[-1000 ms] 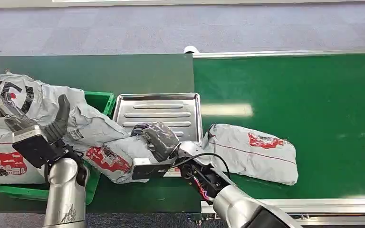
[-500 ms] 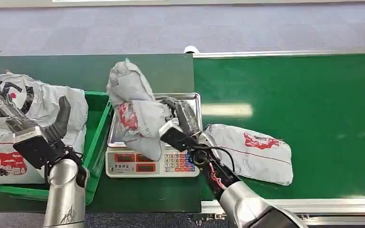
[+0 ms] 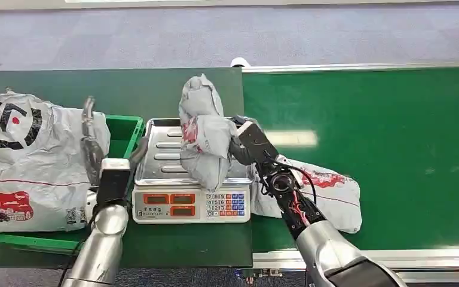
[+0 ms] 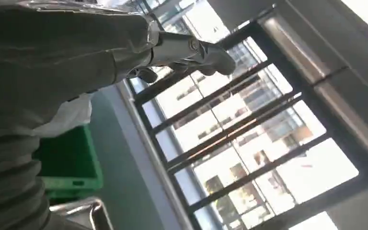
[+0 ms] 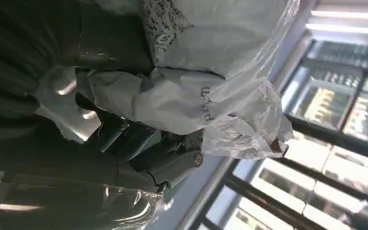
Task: Moved the parcel from conveyor to table for the left to box.
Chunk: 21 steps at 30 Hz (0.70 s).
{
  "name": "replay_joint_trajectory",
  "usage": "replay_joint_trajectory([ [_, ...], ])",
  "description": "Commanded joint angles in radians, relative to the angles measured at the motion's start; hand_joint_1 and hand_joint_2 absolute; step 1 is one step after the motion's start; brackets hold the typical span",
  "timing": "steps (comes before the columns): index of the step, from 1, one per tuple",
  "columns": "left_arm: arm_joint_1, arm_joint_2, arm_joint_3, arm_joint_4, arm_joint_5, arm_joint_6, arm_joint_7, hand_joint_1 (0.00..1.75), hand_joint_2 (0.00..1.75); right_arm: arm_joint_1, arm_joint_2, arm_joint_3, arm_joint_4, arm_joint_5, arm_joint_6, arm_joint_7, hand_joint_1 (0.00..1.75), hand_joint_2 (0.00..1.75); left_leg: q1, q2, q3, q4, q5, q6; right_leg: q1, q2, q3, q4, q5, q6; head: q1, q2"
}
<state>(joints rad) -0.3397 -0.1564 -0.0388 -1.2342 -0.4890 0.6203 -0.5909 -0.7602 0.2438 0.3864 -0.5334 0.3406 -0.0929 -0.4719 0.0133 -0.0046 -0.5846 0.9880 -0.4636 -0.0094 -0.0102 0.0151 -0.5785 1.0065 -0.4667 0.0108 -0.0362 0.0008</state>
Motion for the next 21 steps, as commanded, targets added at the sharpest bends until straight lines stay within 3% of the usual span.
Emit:
replay_joint_trajectory([
  [1,-0.095,0.052,-0.097,0.244,-0.012,-0.038,0.045,0.0,1.75,-0.035,-0.036,0.083,0.184,0.029,0.302,0.039,1.75,1.75,0.0,-0.004,0.004,-0.003,0.0,0.001,0.0,-0.006,0.005,-0.003,-0.001,-0.001,0.0,0.0],
  [5,-0.082,0.057,-0.095,0.235,-0.017,-0.037,0.055,0.0,1.75,-0.035,-0.035,0.111,0.19,0.05,0.332,0.027,1.71,1.75,0.0,-0.001,0.002,-0.001,0.0,0.0,0.0,-0.002,0.002,-0.001,0.0,0.0,0.0,0.0],
  [6,-0.065,0.059,-0.091,0.217,-0.024,-0.028,0.066,0.0,1.75,-0.03,-0.035,0.098,0.176,0.044,0.298,0.016,1.08,1.75,0.0,-0.001,0.003,-0.001,0.0,0.0,0.0,-0.002,0.003,-0.001,0.0,-0.001,0.0,0.0],
  [7,-0.044,0.062,-0.087,0.192,-0.027,-0.027,0.071,0.0,1.75,-0.024,-0.035,0.092,0.158,0.046,0.256,-0.002,0.0,1.75,0.0,-0.001,0.003,-0.001,0.0,0.0,0.0,-0.002,0.003,-0.002,0.0,0.0,0.0,0.0],
  [9,-0.009,0.063,-0.075,0.147,-0.03,-0.022,0.078,0.0,1.75,0.002,-0.04,0.06,0.096,0.027,0.179,-0.066,0.0,1.75,0.0,0.0,0.005,-0.003,0.001,0.001,0.001,-0.003,0.005,-0.003,0.001,-0.001,0.0,0.0],
  [11,-0.002,0.065,-0.074,0.139,-0.03,-0.025,0.078,0.0,1.75,0.006,-0.043,0.059,0.082,0.027,0.177,-0.066,0.0,1.75,0.0,0.001,0.002,-0.001,0.0,0.0,0.0,0.0,0.002,-0.001,0.0,0.0,0.0,0.0],
  [12,0.018,0.062,-0.061,0.116,-0.033,-0.013,0.08,0.0,1.75,0.052,-0.045,0.002,-0.02,-0.013,0.087,-0.139,0.0,1.75,0.0,0.001,0.003,-0.002,0.0,0.001,0.0,-0.001,0.003,-0.002,0.0,0.0,0.0,0.0],
  [17,0.032,0.067,-0.068,0.106,-0.081,0.011,0.082,0.0,1.75,0.177,-0.058,-0.085,-0.283,-0.08,-0.035,-0.124,0.0,1.75,0.0,-0.001,0.002,-0.001,0.0,0.001,0.0,-0.002,0.002,-0.002,-0.001,0.0,0.0,0.0],
  [20,0.019,0.068,-0.094,0.128,-0.151,0.045,0.109,0.0,1.75,0.242,-0.076,-0.102,-0.391,-0.106,-0.04,-0.116,0.0,1.75,0.0,-0.003,0.001,-0.001,0.0,0.0,0.0,-0.003,0.002,-0.001,-0.001,0.0,0.0,0.0],
  [21,-0.002,0.071,-0.121,0.16,-0.357,0.078,0.2,0.0,1.75,0.286,-0.077,-0.125,-0.452,-0.133,-0.05,-0.125,0.0,1.75,0.0,-0.004,0.001,-0.001,0.0,0.001,0.0,-0.005,0.003,-0.002,-0.001,0.0,0.0,0.0],
])
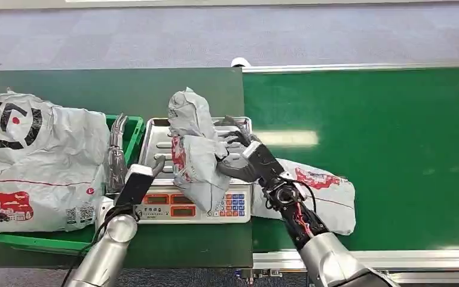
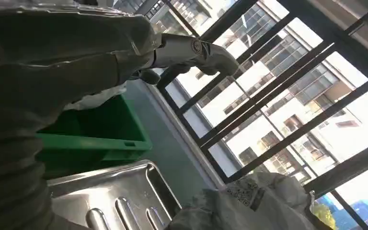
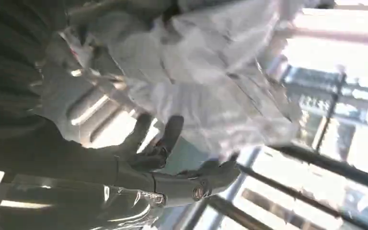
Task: Moved the parcel from conveyor to table for the left to box.
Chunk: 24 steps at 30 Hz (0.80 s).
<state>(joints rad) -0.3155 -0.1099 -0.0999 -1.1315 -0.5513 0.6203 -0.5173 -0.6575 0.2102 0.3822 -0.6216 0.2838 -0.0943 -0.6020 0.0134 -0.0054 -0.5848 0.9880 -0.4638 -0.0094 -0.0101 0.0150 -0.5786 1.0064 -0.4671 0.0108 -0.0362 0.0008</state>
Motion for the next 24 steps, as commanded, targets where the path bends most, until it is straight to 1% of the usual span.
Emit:
replay_joint_trajectory([
  [1,-0.033,0.022,-0.071,0.064,-0.316,0.078,0.137,0.0,1.75,0.204,-0.048,-0.122,-0.393,-0.077,-0.047,0.006,0.0,1.75,0.0,-0.004,0.001,-0.001,0.001,0.001,0.0,-0.005,0.003,-0.001,-0.001,0.0,0.0,0.0],
  [2,-0.054,0.017,-0.098,0.084,-0.359,0.076,0.156,0.0,1.75,0.234,-0.052,-0.127,-0.435,-0.086,-0.045,0.0,0.0,1.75,0.0,-0.004,0.0,-0.001,0.001,0.0,0.001,-0.005,0.002,-0.001,-0.001,0.0,0.0,0.0],
  [3,-0.067,0.012,-0.12,0.09,-0.387,0.075,0.162,0.0,1.75,0.25,-0.052,-0.131,-0.457,-0.095,-0.042,-0.005,0.0,1.75,0.0,-0.006,0.003,-0.002,0.001,0.001,0.001,-0.009,0.006,-0.003,-0.001,-0.001,0.0,0.0],
  [4,-0.079,0.007,-0.147,0.091,-0.401,0.062,0.162,0.0,1.75,0.267,-0.05,-0.137,-0.481,-0.108,-0.035,-0.007,0.0,1.75,0.0,-0.005,0.0,-0.001,0.001,0.001,0.0,-0.007,0.003,-0.001,-0.001,0.0,0.0,0.0],
  [6,-0.101,-0.005,-0.199,0.087,-0.412,0.035,0.152,0.0,1.75,0.287,-0.049,-0.142,-0.512,-0.126,-0.019,-0.01,0.0,1.75,0.0,-0.004,-0.001,0.0,0.001,0.001,0.0,-0.005,0.001,0.0,-0.001,0.0,0.0,0.0],
  [7,-0.101,-0.005,-0.199,0.087,-0.412,0.035,0.152,0.0,1.75,0.287,-0.049,-0.142,-0.512,-0.126,-0.019,-0.01,0.0,1.75,0.0,-0.006,-0.001,0.0,0.001,0.001,0.0,-0.008,0.001,-0.001,-0.001,0.0,0.0,0.0],
  [8,-0.127,-0.018,-0.253,0.088,-0.419,-0.016,0.144,0.0,1.75,0.299,-0.043,-0.152,-0.53,-0.14,-0.017,-0.009,0.0,1.75,0.0,-0.005,-0.001,0.0,0.001,0.001,0.0,-0.007,0.001,0.0,-0.001,0.0,0.0,0.0],
  [9,-0.138,-0.026,-0.273,0.089,-0.414,-0.034,0.14,0.0,1.75,0.303,-0.042,-0.154,-0.538,-0.142,-0.015,-0.009,0.0,1.75,0.0,-0.005,-0.001,0.0,0.001,0.001,0.0,-0.006,0.0,0.0,-0.001,0.0,0.0,0.0],
  [10,-0.149,-0.027,-0.298,0.095,-0.42,-0.045,0.139,0.0,1.75,0.306,-0.04,-0.157,-0.541,-0.146,-0.014,-0.008,0.0,1.75,0.0,-0.007,-0.002,0.0,0.001,0.001,0.0,-0.009,0.001,0.0,-0.001,0.0,0.0,0.0],
  [11,-0.173,-0.027,-0.346,0.115,-0.434,-0.073,0.125,0.0,1.75,0.314,-0.035,-0.172,-0.547,-0.158,-0.011,-0.002,0.0,1.75,0.0,-0.005,-0.001,0.001,0.001,0.001,0.0,-0.006,0.001,0.0,-0.001,0.0,0.0,0.0],
  [12,-0.187,-0.039,-0.363,0.131,-0.399,-0.111,0.117,0.0,1.75,0.324,-0.033,-0.181,-0.551,-0.164,-0.009,0.0,0.0,1.75,0.0,-0.005,-0.001,0.0,0.001,0.001,0.0,-0.006,0.001,0.0,-0.001,0.0,0.0,0.0],
  [13,-0.193,-0.046,-0.368,0.138,-0.396,-0.111,0.121,0.0,1.75,0.33,-0.035,-0.184,-0.552,-0.166,-0.007,0.0,0.0,1.75,0.0,-0.007,0.0,0.0,0.001,0.001,0.0,-0.01,0.003,-0.001,-0.001,0.0,0.0,0.0],
  [14,-0.225,-0.044,-0.414,0.177,-0.444,-0.096,0.13,0.0,1.75,0.353,-0.027,-0.21,-0.565,-0.179,-0.007,0.004,0.0,1.75,0.0,-0.006,-0.001,0.0,0.001,0.001,0.0,-0.007,0.002,-0.001,-0.001,0.0,0.0,0.0],
  [16,-0.25,-0.053,-0.436,0.208,-0.458,-0.084,0.141,0.0,1.75,0.375,-0.027,-0.227,-0.576,-0.178,0.0,0.003,0.0,1.75,0.0,-0.007,0.001,0.0,0.001,0.001,0.0,-0.008,0.003,-0.001,-0.001,0.0,0.0,0.0],
  [18,-0.274,-0.055,-0.472,0.224,-0.493,-0.109,0.145,0.0,1.75,0.377,-0.026,-0.242,-0.568,-0.177,0.002,0.013,0.0,1.75,0.0,-0.004,0.0,0.0,0.0,0.001,0.0,-0.005,0.002,-0.001,-0.001,0.0,0.0,0.0],
  [19,-0.282,-0.058,-0.487,0.223,-0.496,-0.127,0.145,0.0,1.75,0.373,-0.026,-0.25,-0.557,-0.177,0.004,0.014,0.0,1.75,0.0,-0.006,0.001,0.0,0.001,0.001,0.0,-0.007,0.003,-0.001,-0.001,0.0,0.0,0.0],
  [21,-0.303,-0.049,-0.543,0.242,-0.559,-0.195,0.165,0.0,1.75,0.369,-0.027,-0.259,-0.545,-0.176,0.01,0.021,0.0,1.75,0.0,-0.003,0.0,0.0,0.0,0.0,0.0,-0.005,0.001,-0.001,0.0,0.0,0.0,0.0],
  [22,-0.302,-0.051,-0.546,0.243,-0.562,-0.197,0.166,0.0,1.75,0.37,-0.028,-0.26,-0.544,-0.176,0.011,0.021,0.0,1.75,0.0,-0.004,0.001,0.0,0.001,0.001,0.0,-0.006,0.002,-0.001,-0.001,0.0,0.0,0.0],
  [24,-0.321,-0.052,-0.581,0.291,-0.597,-0.272,0.194,0.0,1.75,0.374,-0.026,-0.27,-0.543,-0.172,0.022,0.024,0.0,1.75,-0.001,-0.003,0.001,0.0,0.0,0.001,-0.001,-0.005,0.002,-0.001,0.0,0.0,0.0,0.0],
])
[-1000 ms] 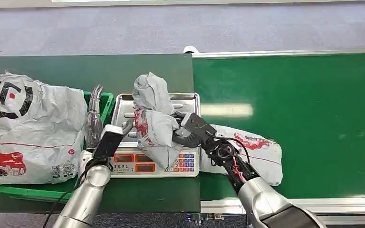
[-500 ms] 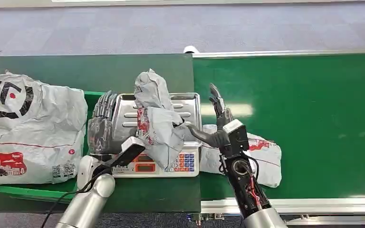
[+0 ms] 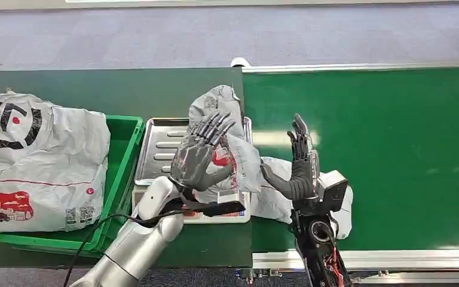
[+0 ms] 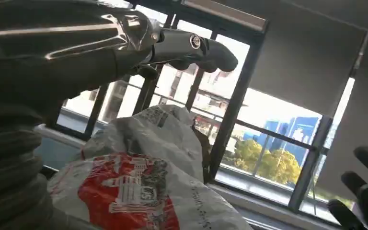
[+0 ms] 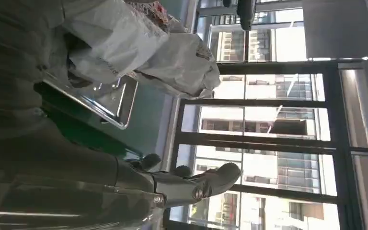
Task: Moved the parcel from conveyor to table for the left to box.
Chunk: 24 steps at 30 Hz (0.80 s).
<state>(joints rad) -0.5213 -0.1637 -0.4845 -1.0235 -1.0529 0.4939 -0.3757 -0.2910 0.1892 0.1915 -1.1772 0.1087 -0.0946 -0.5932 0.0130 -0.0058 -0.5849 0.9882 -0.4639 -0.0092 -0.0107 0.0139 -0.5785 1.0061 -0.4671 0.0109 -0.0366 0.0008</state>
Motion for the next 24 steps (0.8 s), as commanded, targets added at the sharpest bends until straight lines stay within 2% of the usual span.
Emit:
replay_joint_trajectory([
  [1,-0.125,0.001,-0.21,0.227,-0.097,-0.241,0.069,0.0,1.75,0.012,-0.006,-0.081,0.015,0.007,0.028,0.016,0.0,1.75,0.0,-0.003,0.002,-0.001,0.001,0.001,0.0,-0.005,0.003,-0.002,0.0,0.0,0.0,0.0],
  [2,-0.151,-0.013,-0.216,0.316,-0.077,-0.365,0.089,0.0,1.75,0.02,-0.005,-0.087,0.013,0.012,0.036,0.016,0.0,1.75,0.0,-0.003,0.001,-0.001,0.001,0.001,0.0,-0.004,0.003,-0.001,0.0,0.0,0.0,0.0],
  [3,-0.153,-0.014,-0.212,0.35,-0.066,-0.4,0.098,0.0,1.75,0.03,-0.004,-0.091,0.012,0.015,0.037,0.016,0.0,1.75,0.0,-0.002,0.002,-0.001,0.001,0.001,0.0,-0.003,0.003,-0.001,0.0,0.0,0.0,0.0],
  [7,-0.181,-0.032,-0.208,0.475,-0.054,-0.455,0.125,0.0,1.75,0.053,-0.002,-0.096,0.0,0.027,0.039,0.012,0.0,1.75,0.0,-0.002,0.003,-0.002,0.001,0.001,0.0,-0.004,0.005,-0.003,0.0,0.0,0.0,0.0],
  [10,-0.209,-0.042,-0.215,0.552,-0.081,-0.52,0.25,0.0,1.75,0.061,0.006,-0.11,-0.003,0.04,0.031,0.012,0.0,1.75,0.0,-0.001,0.003,-0.002,0.0,0.001,0.0,-0.003,0.004,-0.002,0.0,0.0,0.0,0.0],
  [12,-0.231,-0.051,-0.202,0.597,-0.086,-0.534,0.332,0.0,1.75,0.064,0.015,-0.124,-0.008,0.049,0.022,0.017,0.0,1.75,0.0,0.001,0.003,-0.001,0.0,0.0,0.0,0.0,0.004,-0.001,0.0,0.0,-0.001,0.0],
  [16,-0.246,-0.052,-0.193,0.613,-0.1,-0.526,0.368,0.0,1.75,0.075,0.02,-0.135,-0.027,0.062,0.022,0.024,0.0,1.75,-0.001,0.002,0.006,-0.002,0.0,0.0,0.0,0.001,0.007,-0.001,0.001,0.0,0.0,0.0],
  [21,-0.253,-0.045,-0.122,0.574,-0.064,-0.46,0.391,0.0,1.75,0.102,0.024,-0.148,-0.062,0.071,0.023,0.031,0.0,1.75,0.0,0.004,0.01,-0.002,0.0,-0.001,0.0,0.003,0.01,-0.001,0.002,-0.001,0.0,0.0],
  [22,-0.25,-0.043,-0.104,0.556,-0.053,-0.43,0.384,1.34,1.75,0.106,0.025,-0.15,-0.067,0.071,0.023,0.033,0.0,1.75,0.0,0.005,0.008,-0.003,0.002,-0.001,0.0,0.003,0.008,-0.002,0.004,-0.002,0.0,0.0],
  [23,-0.25,-0.039,-0.097,0.542,-0.051,-0.413,0.377,1.66,1.75,0.108,0.025,-0.151,-0.071,0.071,0.023,0.034,0.0,1.75,0.0,0.005,0.009,-0.003,0.001,-0.001,0.0,0.003,0.009,-0.001,0.004,-0.002,0.0,0.0],
  [24,-0.245,-0.037,-0.091,0.525,-0.048,-0.404,0.37,1.75,1.75,0.109,0.025,-0.152,-0.073,0.072,0.024,0.036,0.0,1.75,0.0,0.005,0.01,-0.002,0.0,-0.001,0.0,0.004,0.01,0.0,0.003,-0.002,0.0,0.0],
])
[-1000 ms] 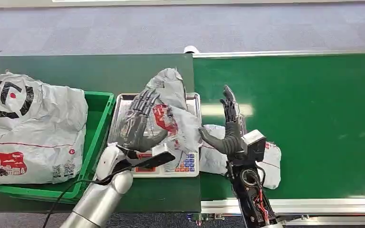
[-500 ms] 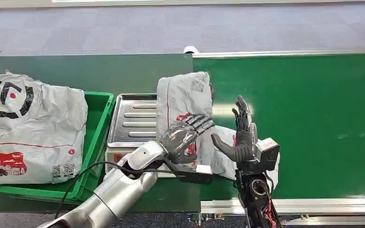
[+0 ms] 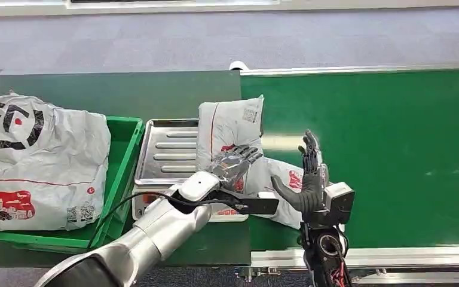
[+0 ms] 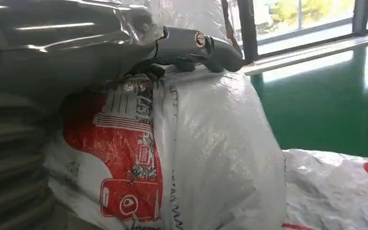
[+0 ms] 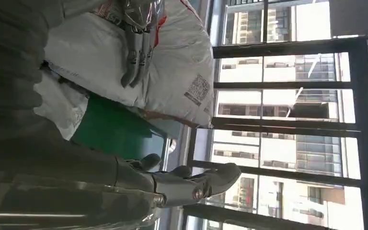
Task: Moved the parcel from conveyor to table for the left to box.
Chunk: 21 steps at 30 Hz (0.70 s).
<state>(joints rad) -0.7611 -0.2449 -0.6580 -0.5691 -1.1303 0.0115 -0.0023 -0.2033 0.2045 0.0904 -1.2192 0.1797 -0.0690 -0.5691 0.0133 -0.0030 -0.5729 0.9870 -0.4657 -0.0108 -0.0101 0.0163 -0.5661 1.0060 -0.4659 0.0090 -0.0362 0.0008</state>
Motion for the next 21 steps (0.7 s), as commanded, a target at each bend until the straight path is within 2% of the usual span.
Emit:
replay_joint_trajectory([
  [1,0.005,0.047,0.093,0.049,0.036,0.096,-0.016,1.75,1.75,0.022,0.01,-0.05,-0.032,0.001,-0.001,0.013,0.0,1.75,0.0,0.003,-0.001,-0.001,0.002,0.0,0.0,0.002,-0.002,0.0,0.003,-0.002,0.0,0.0],
  [3,0.027,0.056,0.107,-0.002,0.052,0.122,-0.048,1.75,1.75,0.019,0.01,-0.045,-0.025,0.003,0.0,0.017,0.0,1.75,0.0,0.004,-0.004,-0.002,0.005,0.0,0.0,0.001,-0.005,-0.002,0.006,-0.003,0.0,0.0],
  [4,0.046,0.058,0.13,-0.037,0.087,0.14,-0.089,1.75,1.75,0.017,0.011,-0.042,-0.022,0.003,0.001,0.017,0.0,1.75,0.0,0.004,0.0,-0.001,0.004,0.0,0.001,0.002,-0.002,0.0,0.003,-0.003,0.0,0.0],
  [15,0.111,0.074,0.19,-0.194,0.243,0.163,-0.231,1.75,1.75,0.001,0.007,-0.026,-0.014,-0.003,0.004,0.02,0.0,1.75,0.0,0.004,-0.002,-0.001,0.004,0.0,0.0,0.002,-0.004,0.0,0.003,-0.002,0.0,0.0],
  [17,0.156,0.075,0.24,-0.319,0.351,0.341,-0.35,1.75,1.75,0.003,0.01,-0.021,-0.022,-0.008,0.002,0.026,0.0,1.75,0.0,0.003,-0.003,-0.001,0.004,0.0,0.0,0.001,-0.005,-0.001,0.003,-0.002,0.0,0.0],
  [18,0.157,0.082,0.235,-0.336,0.355,0.338,-0.346,1.75,1.75,0.003,0.011,-0.019,-0.024,-0.009,0.002,0.027,0.0,1.75,0.0,0.003,-0.005,0.0,0.004,0.0,0.0,0.001,-0.007,0.0,0.003,-0.002,0.0,0.0],
  [21,0.214,0.105,0.262,-0.491,0.429,0.578,-0.471,1.75,1.75,-0.001,0.011,-0.008,-0.016,-0.017,-0.013,0.035,0.0,1.75,0.0,0.003,-0.01,0.0,0.004,0.0,0.001,0.001,-0.012,0.001,0.002,-0.002,0.0,0.0],
])
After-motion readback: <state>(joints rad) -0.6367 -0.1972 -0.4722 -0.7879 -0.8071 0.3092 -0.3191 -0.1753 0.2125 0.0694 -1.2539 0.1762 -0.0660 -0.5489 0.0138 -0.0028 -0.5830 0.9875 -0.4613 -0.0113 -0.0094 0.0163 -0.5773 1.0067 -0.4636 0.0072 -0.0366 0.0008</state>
